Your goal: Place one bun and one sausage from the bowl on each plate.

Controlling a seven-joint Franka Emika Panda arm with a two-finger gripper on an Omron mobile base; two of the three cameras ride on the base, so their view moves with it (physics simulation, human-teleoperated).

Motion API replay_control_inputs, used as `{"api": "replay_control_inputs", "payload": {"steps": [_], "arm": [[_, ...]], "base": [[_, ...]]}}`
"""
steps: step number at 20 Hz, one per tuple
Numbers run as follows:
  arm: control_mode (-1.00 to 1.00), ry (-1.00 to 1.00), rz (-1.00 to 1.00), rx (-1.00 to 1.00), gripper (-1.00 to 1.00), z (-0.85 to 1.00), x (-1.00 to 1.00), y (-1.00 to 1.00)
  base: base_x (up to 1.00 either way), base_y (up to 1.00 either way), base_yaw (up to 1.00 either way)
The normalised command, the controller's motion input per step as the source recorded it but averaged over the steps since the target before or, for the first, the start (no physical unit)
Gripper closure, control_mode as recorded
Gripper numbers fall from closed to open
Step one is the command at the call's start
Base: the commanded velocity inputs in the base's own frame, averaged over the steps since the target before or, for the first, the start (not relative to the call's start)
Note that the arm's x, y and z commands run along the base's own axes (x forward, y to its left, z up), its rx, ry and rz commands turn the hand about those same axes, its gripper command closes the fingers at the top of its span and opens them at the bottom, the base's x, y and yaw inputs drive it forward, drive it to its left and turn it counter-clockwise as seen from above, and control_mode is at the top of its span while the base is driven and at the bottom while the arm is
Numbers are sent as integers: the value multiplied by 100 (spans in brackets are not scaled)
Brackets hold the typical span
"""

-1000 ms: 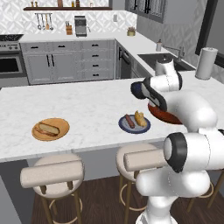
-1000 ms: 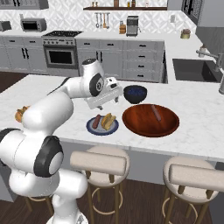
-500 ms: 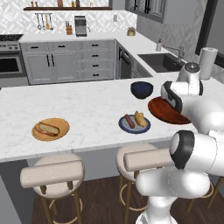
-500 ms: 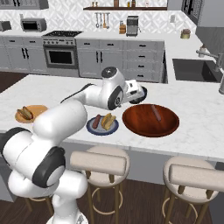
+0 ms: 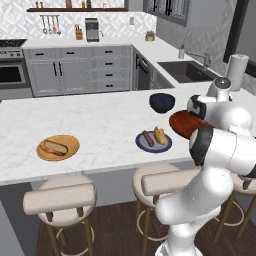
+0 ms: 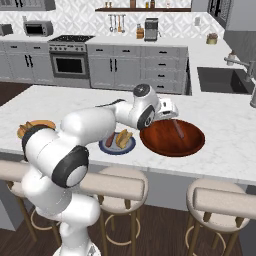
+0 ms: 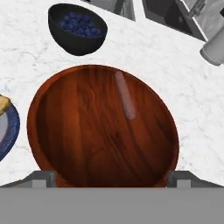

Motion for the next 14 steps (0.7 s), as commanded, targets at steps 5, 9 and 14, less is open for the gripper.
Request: {"api": "replay_control_inputs", "payload": {"steps": [5,9,14], "arm": [[-100,7,-2,19,-100,-42,41,-51],[-100,0,3,2,-100,-47,50,-24],[-100,0,5,0,-100,-25,69,-31]], "base": [[0,0,0],[0,0,0],[0,0,0]]}}
